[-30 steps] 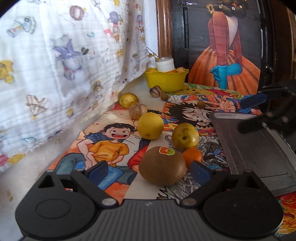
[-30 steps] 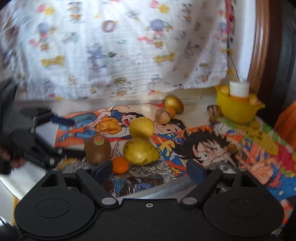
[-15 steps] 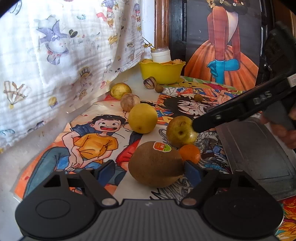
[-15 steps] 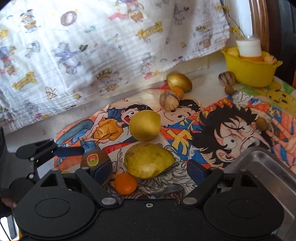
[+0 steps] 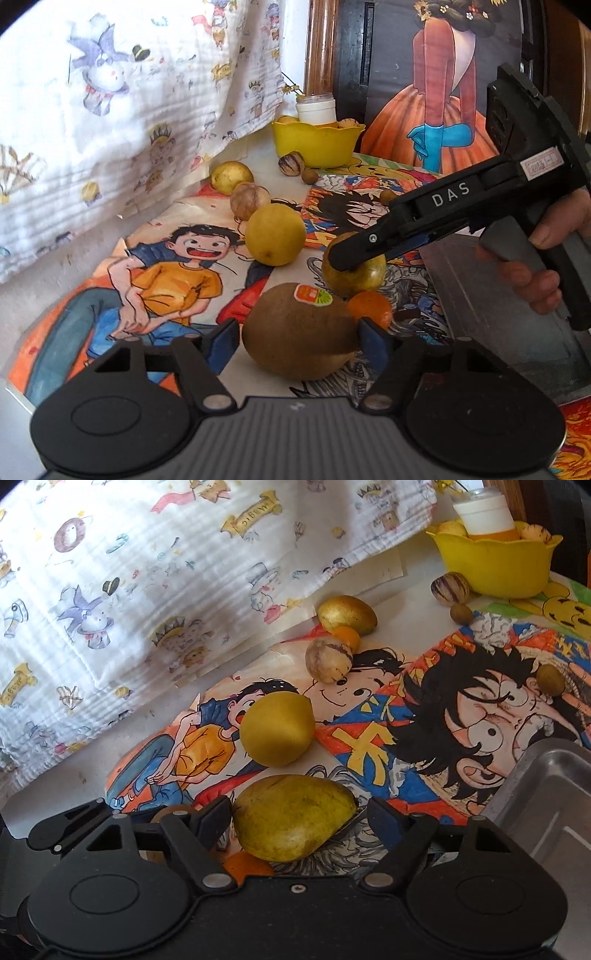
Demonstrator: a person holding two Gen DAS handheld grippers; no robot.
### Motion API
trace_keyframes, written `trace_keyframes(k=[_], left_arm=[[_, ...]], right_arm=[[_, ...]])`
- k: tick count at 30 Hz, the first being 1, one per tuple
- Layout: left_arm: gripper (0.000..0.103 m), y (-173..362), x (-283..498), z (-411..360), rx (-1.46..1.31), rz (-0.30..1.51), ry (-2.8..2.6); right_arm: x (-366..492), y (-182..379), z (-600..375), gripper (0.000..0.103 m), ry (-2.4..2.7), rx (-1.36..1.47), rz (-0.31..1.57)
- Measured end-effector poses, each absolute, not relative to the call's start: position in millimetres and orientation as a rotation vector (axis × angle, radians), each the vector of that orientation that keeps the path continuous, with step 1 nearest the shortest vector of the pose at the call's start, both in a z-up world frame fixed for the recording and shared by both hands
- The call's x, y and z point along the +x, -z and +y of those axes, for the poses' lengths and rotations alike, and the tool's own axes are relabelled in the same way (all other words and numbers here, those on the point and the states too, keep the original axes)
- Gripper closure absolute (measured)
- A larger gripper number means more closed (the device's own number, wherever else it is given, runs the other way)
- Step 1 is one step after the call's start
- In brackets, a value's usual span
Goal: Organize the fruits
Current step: 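Move the left tool to the brown kiwi while the right tool approaches the green pear, then close the left gripper on the kiwi while the right gripper closes on the pear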
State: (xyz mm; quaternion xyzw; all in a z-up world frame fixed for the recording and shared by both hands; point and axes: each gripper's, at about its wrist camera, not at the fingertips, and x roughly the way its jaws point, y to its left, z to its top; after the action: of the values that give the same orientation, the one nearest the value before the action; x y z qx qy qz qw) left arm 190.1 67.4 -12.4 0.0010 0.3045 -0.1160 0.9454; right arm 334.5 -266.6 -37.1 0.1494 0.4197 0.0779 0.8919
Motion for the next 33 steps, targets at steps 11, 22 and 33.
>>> trace_keyframes(k=[11, 22, 33], left_arm=[[0.034, 14, 185, 68, -0.036, 0.61, 0.209], [0.035, 12, 182, 68, -0.125, 0.608, 0.125], [0.035, 13, 181, 71, -0.176, 0.598, 0.095]], right_arm=[[334, 43, -266, 0.026, -0.179, 0.331, 0.858], [329, 48, -274, 0.027, -0.187, 0.397, 0.821], [321, 49, -282, 0.027, -0.194, 0.442, 0.796]])
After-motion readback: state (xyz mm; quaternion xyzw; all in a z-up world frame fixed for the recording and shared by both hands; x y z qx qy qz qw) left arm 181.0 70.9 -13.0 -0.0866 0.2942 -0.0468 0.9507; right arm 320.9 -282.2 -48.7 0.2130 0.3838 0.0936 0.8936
